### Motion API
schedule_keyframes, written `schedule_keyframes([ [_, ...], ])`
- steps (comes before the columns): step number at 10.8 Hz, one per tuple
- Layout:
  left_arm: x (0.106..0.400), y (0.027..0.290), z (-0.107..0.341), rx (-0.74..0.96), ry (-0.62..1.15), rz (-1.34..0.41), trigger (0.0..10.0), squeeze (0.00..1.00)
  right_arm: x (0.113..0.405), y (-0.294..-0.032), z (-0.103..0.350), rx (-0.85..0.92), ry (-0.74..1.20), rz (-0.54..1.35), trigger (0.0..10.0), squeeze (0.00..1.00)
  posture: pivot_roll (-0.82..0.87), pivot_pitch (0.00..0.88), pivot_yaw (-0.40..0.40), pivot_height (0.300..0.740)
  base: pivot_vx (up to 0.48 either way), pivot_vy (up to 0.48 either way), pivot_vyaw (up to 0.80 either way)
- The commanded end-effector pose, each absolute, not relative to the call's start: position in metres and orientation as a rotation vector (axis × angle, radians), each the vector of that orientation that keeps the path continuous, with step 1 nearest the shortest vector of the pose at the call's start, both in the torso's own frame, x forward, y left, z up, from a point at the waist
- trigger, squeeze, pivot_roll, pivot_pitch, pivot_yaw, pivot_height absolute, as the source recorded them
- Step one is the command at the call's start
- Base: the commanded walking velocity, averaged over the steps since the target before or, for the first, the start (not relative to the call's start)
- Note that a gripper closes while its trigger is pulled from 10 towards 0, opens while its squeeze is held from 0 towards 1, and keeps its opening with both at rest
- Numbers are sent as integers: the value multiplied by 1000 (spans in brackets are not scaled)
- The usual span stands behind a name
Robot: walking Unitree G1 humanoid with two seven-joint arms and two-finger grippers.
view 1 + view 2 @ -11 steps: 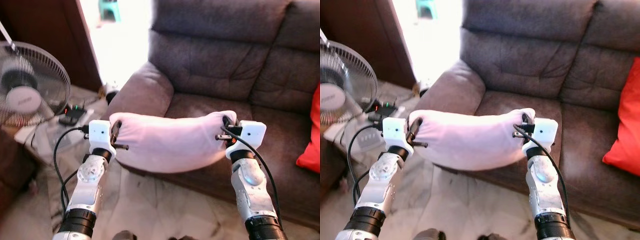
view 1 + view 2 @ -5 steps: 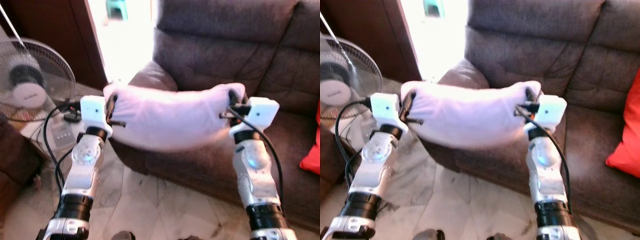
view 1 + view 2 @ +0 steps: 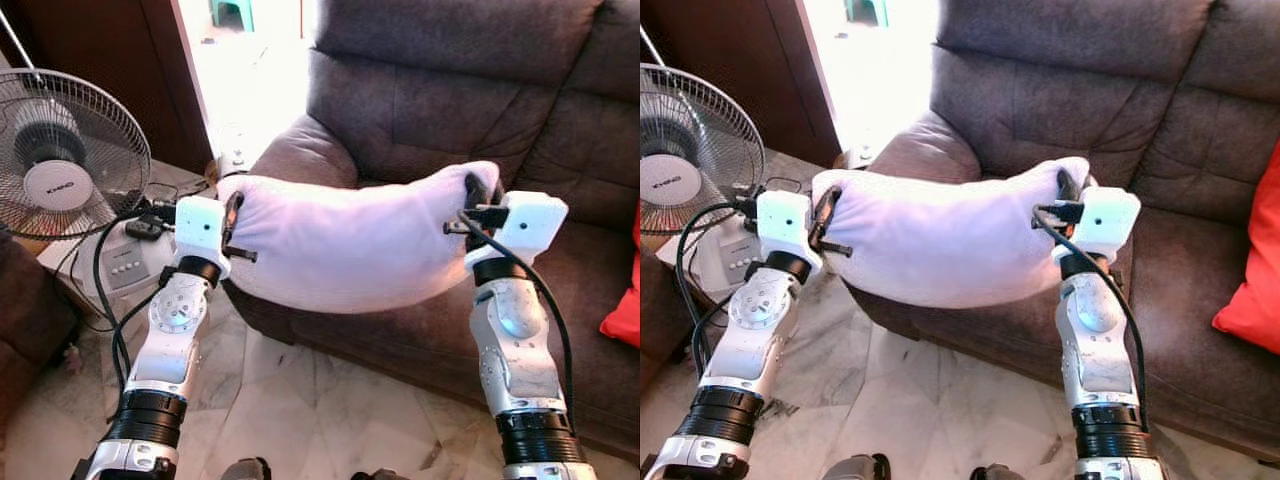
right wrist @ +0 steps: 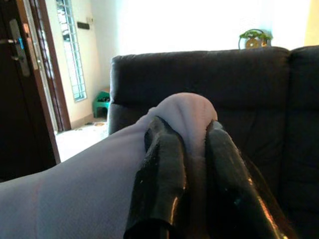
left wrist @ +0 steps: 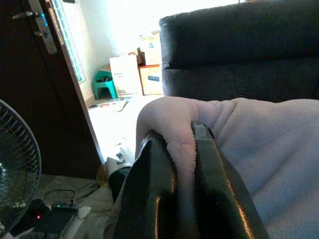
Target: Move the pillow to the sofa from floor
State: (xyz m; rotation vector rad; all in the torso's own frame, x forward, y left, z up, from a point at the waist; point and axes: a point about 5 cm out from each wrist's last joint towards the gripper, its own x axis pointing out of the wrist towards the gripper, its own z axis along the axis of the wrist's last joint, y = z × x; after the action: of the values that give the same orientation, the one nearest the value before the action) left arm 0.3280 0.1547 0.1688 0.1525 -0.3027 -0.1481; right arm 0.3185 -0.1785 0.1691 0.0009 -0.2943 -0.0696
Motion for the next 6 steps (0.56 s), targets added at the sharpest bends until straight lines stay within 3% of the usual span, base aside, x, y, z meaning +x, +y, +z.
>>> schedule_keyframes([
  [1,327,153,183,135,-364,-160,10000,0,318,-177,180,4,-336,-73,10000,0,59,65,-20,740,0,311,-706],
  [2,326,154,182,132,-358,-158,10000,0,317,-177,181,11,-336,-71,10000,0,58,65,-20,740,0,431,-688],
  [5,326,153,181,130,-351,-164,10000,0,318,-176,181,9,-323,-81,10000,0,58,75,-23,740,0,442,0],
  [6,325,153,180,125,-345,-168,10000,0,319,-176,180,4,-306,-86,10000,0,58,75,-23,740,0,461,-625],
])
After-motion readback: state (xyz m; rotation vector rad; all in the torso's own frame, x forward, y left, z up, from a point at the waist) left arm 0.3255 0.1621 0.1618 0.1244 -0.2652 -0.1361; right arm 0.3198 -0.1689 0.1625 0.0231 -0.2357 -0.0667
